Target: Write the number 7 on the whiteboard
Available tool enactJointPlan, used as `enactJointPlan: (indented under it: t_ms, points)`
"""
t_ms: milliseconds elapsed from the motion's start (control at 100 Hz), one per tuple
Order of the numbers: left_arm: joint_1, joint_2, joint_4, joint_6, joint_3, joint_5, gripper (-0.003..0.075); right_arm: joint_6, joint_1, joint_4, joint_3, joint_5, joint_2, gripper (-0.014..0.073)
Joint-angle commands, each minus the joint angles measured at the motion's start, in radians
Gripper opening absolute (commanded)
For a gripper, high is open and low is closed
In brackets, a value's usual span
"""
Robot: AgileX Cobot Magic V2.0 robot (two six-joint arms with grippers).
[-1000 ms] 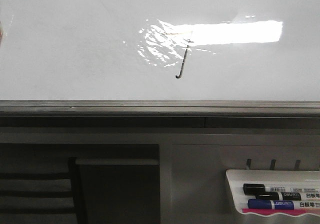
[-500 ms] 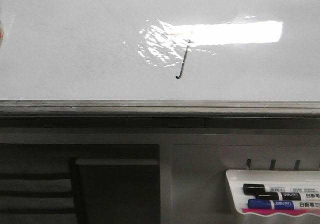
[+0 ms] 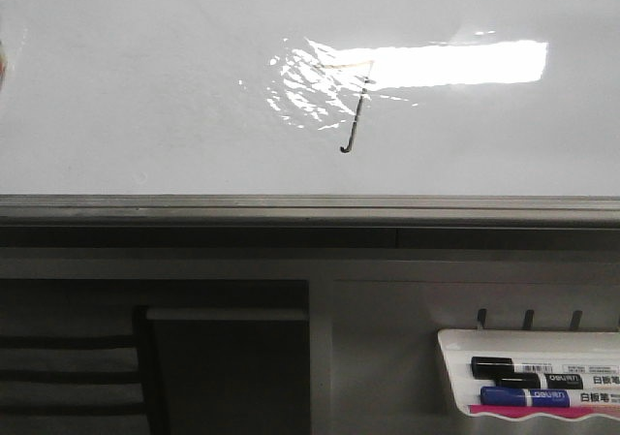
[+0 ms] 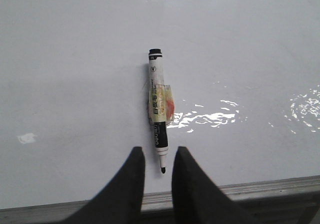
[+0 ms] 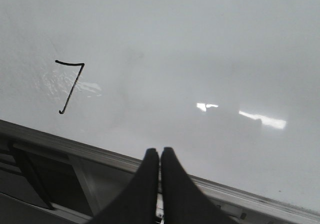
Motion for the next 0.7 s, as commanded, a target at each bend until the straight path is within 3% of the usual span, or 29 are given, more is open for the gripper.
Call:
enactJointPlan:
  t_ms: [0, 690]
  points:
    - [0.000, 0.001, -0.014, -0.011, -0.026, -0.084, -0.0004, 0.003, -0.008, 0.013, -0.026, -0.078, 0.003, -0.0071]
    - [0.000, 0.001, -0.016, -0.011, -0.026, -0.084, -0.0020, 0.003, -0.008, 0.013, -0.026, -0.078, 0.003, -0.0071]
